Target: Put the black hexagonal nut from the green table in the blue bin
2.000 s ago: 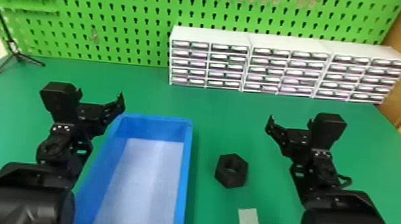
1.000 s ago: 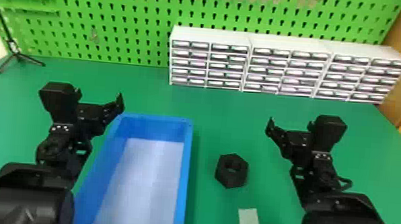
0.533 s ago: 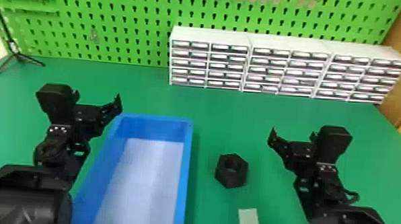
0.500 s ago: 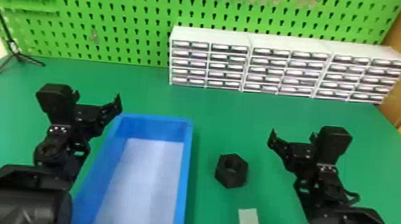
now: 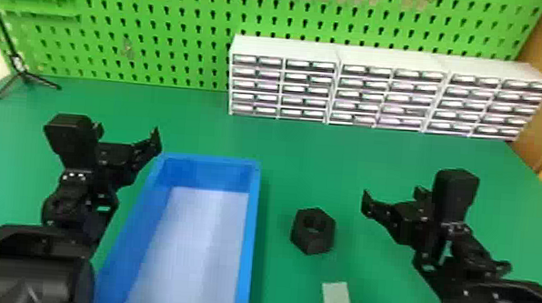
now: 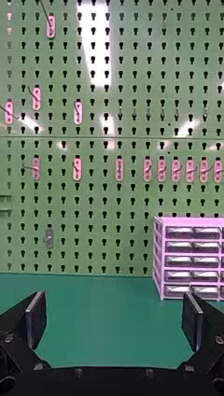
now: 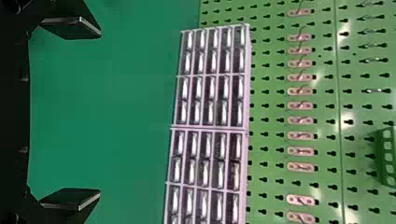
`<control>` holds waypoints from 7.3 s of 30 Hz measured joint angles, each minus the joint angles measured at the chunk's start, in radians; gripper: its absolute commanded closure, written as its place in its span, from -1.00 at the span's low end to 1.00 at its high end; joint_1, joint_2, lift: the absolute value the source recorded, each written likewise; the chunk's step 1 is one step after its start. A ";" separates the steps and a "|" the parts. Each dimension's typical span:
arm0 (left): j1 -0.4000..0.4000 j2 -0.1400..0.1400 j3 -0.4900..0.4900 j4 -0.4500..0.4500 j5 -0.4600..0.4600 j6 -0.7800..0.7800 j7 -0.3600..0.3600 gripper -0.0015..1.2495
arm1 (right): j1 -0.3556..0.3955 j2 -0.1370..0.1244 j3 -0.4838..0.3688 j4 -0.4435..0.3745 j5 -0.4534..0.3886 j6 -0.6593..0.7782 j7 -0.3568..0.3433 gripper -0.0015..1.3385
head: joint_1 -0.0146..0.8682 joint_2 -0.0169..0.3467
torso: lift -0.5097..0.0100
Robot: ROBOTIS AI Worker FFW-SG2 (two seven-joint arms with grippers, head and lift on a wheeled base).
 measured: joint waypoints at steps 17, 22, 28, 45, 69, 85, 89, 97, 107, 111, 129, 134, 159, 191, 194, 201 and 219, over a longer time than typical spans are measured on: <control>0.009 0.001 0.011 -0.005 0.000 0.000 0.000 -0.72 | 0.022 -0.083 0.042 -0.101 0.093 0.225 0.179 -0.85 | 0.58 -0.76 | 0.59; 0.012 0.001 0.013 -0.005 -0.001 0.000 0.000 -0.72 | 0.021 -0.132 0.081 -0.122 0.110 0.267 0.206 -0.84 | 0.58 -0.76 | 0.59; 0.015 0.002 0.016 -0.007 -0.005 0.000 0.000 -0.71 | 0.013 -0.196 0.126 -0.132 0.110 0.308 0.228 -0.84 | 0.58 -0.76 | 0.59; 0.020 0.003 0.022 -0.008 -0.017 0.000 -0.008 -0.71 | -0.037 -0.408 0.274 -0.149 0.000 0.415 0.270 -0.85 | 0.58 -0.76 | 0.59; 0.022 0.004 0.034 -0.010 -0.024 0.000 -0.015 -0.71 | -0.073 -0.503 0.340 -0.149 -0.013 0.466 0.354 -0.85 | 0.58 -0.76 | 0.59; 0.023 0.005 0.037 -0.011 -0.025 0.000 -0.015 -0.71 | -0.076 -0.507 0.341 -0.149 -0.018 0.467 0.355 -0.85 | 0.58 -0.76 | 0.59; 0.023 0.005 0.037 -0.011 -0.026 0.000 -0.015 -0.71 | -0.077 -0.507 0.341 -0.149 -0.018 0.467 0.355 -0.85 | 0.58 -0.76 | 0.59; 0.023 0.005 0.037 -0.011 -0.024 0.000 -0.015 -0.71 | -0.078 -0.507 0.341 -0.149 -0.017 0.469 0.355 -0.85 | 0.58 -0.76 | 0.59; 0.023 0.005 0.038 -0.011 -0.024 0.000 -0.015 -0.71 | -0.081 -0.507 0.343 -0.149 -0.018 0.469 0.355 -0.85 | 0.58 -0.76 | 0.59; 0.024 0.005 0.038 -0.011 -0.024 0.000 -0.016 -0.71 | -0.082 -0.507 0.344 -0.149 -0.018 0.469 0.355 -0.85 | 0.58 -0.76 | 0.59; 0.024 0.005 0.038 -0.011 -0.022 0.000 -0.016 -0.71 | -0.089 -0.506 0.349 -0.149 -0.019 0.471 0.355 -0.85 | 0.58 -0.76 | 0.59; 0.025 0.005 0.039 -0.011 -0.022 0.000 -0.016 -0.71 | -0.098 -0.507 0.353 -0.149 -0.020 0.471 0.355 -0.85 | 0.58 -0.76 | 0.59; 0.020 0.005 0.041 -0.011 -0.023 0.000 -0.016 -0.71 | -0.354 -0.515 0.612 -0.074 -0.013 0.467 0.374 -0.87 | 0.58 -0.76 | 0.59; 0.016 0.005 0.046 -0.011 -0.022 -0.003 -0.017 -0.71 | -0.538 -0.466 0.882 0.173 -0.060 0.314 0.409 -0.87 | 0.58 -0.76 | 0.59; 0.018 0.005 0.048 -0.011 -0.021 -0.004 -0.017 -0.71 | -0.539 -0.456 0.885 0.205 -0.061 0.300 0.417 -0.87 | 0.58 -0.76 | 0.59; 0.017 0.005 0.049 -0.011 -0.019 -0.005 -0.017 -0.71 | -0.551 -0.436 0.892 0.274 -0.060 0.269 0.425 -0.87 | 0.58 -0.76 | 0.59; 0.015 0.006 0.051 -0.011 -0.018 -0.006 -0.020 -0.71 | -0.559 -0.424 0.906 0.328 -0.071 0.255 0.427 -0.23 | 0.58 -0.76 | 0.59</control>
